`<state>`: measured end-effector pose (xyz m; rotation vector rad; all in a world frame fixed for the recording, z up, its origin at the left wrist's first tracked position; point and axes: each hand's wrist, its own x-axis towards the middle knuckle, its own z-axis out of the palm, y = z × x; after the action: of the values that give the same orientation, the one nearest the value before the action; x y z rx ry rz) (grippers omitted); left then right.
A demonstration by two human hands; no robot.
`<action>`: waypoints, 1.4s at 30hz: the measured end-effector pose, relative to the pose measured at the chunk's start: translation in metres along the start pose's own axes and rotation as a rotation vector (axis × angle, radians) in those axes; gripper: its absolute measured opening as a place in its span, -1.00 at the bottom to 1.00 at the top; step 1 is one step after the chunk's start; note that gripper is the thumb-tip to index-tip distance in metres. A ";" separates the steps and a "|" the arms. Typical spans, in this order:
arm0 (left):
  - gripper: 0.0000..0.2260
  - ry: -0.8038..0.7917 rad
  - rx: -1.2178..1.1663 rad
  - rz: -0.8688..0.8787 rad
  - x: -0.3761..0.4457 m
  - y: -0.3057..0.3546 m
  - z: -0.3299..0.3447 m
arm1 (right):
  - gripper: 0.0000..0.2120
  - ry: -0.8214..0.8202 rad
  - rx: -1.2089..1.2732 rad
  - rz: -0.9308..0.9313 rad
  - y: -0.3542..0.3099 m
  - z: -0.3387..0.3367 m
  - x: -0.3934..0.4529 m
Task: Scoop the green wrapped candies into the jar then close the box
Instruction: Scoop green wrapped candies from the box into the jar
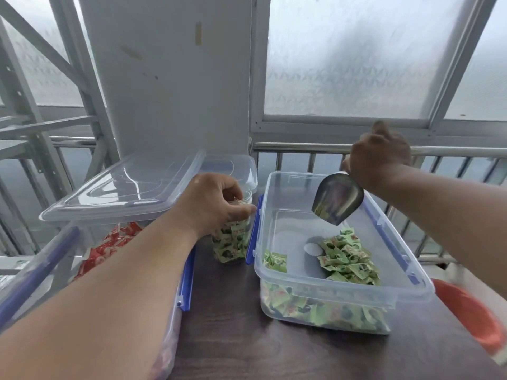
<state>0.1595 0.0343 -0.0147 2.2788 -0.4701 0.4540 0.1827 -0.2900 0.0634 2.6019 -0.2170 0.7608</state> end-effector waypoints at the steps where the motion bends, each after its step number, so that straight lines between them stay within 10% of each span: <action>1: -0.76 0.007 0.011 0.021 0.000 0.000 0.000 | -0.61 -0.012 0.000 0.005 0.001 0.002 0.001; 13: -0.20 0.066 0.066 -0.055 -0.005 0.006 -0.001 | -0.79 -0.243 -0.059 -0.093 0.002 0.005 -0.007; 26: -0.29 0.044 0.085 -0.114 -0.006 0.005 0.000 | -0.59 -0.797 0.225 -0.230 -0.066 0.011 -0.061; 42: -0.19 -0.028 0.036 -0.117 -0.009 0.010 -0.006 | -0.66 -0.667 0.673 0.187 -0.023 -0.019 -0.022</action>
<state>0.1460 0.0339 -0.0091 2.3351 -0.3430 0.3755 0.1612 -0.2603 0.0578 3.4451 -0.4650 -0.0489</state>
